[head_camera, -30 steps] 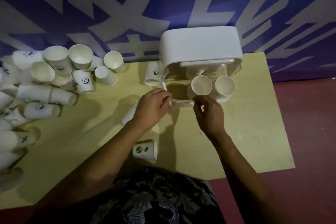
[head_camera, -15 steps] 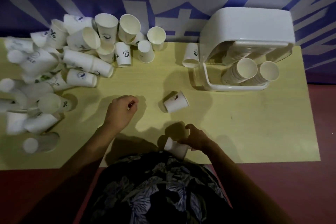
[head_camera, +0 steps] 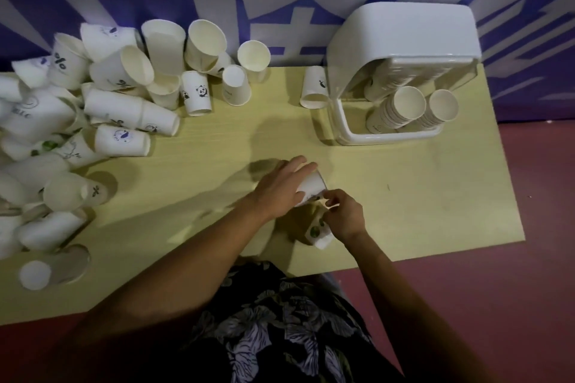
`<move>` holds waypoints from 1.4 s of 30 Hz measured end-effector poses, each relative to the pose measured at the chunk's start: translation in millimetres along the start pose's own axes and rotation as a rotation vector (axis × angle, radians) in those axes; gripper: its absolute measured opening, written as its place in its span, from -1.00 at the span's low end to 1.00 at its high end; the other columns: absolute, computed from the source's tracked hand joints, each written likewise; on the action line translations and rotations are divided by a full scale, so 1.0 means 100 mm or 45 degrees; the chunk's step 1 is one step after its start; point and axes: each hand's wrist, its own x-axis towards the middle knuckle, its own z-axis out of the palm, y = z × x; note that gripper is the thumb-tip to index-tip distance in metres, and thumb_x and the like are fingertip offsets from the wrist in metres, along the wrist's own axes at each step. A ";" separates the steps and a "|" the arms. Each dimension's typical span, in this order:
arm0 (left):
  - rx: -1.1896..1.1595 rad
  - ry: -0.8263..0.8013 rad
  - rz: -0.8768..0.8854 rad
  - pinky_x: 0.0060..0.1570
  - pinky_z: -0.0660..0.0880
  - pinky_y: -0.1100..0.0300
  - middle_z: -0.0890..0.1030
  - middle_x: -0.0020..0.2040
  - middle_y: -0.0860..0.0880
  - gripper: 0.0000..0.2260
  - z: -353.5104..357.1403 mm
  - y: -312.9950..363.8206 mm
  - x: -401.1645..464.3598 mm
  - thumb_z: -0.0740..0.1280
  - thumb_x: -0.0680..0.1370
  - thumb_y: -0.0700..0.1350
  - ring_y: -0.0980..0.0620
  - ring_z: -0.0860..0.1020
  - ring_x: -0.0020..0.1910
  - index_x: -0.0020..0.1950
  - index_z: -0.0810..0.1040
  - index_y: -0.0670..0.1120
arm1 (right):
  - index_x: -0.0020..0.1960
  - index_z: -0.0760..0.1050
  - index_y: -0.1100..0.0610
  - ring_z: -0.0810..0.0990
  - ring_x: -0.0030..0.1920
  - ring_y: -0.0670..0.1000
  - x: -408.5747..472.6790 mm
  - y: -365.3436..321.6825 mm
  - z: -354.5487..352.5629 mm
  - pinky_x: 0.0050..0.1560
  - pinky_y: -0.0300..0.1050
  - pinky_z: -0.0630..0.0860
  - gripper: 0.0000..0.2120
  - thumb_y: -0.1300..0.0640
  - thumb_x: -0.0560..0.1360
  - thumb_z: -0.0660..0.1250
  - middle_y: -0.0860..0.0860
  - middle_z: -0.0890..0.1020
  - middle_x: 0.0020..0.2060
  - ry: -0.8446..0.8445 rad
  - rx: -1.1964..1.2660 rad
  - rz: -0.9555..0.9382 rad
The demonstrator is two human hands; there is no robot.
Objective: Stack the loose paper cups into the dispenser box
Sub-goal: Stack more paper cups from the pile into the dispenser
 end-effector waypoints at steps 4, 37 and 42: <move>0.152 -0.223 0.007 0.28 0.38 -0.05 0.03 0.56 0.03 -0.40 0.17 0.09 0.18 0.32 0.56 -0.12 -0.15 0.23 0.44 0.52 0.14 0.17 | 0.08 0.57 0.09 0.62 -0.14 0.02 0.00 0.03 -0.07 -0.21 -0.28 0.43 -0.65 0.40 0.41 0.25 0.00 0.64 -0.13 0.068 0.034 0.040; -0.182 0.762 0.225 -0.08 0.46 0.25 0.60 -0.05 -0.02 -0.85 -0.69 1.87 1.37 0.34 0.54 -0.19 0.04 0.55 -0.11 0.07 0.65 -0.14 | 0.09 0.59 0.10 0.56 -0.01 0.13 0.74 0.14 -2.55 -0.16 -0.15 0.43 -0.86 0.20 0.56 0.31 0.08 0.64 -0.04 0.882 -0.029 -0.596; -0.059 0.581 0.127 -0.11 0.40 0.23 0.57 -0.08 -0.08 -0.84 -0.55 2.01 1.63 0.28 0.56 -0.21 -0.04 0.52 -0.08 0.01 0.65 -0.17 | 0.04 0.62 0.16 0.58 -0.05 0.18 1.01 0.30 -2.66 -0.17 -0.06 0.52 -0.87 0.26 0.53 0.33 0.13 0.68 -0.10 0.775 -0.193 -0.687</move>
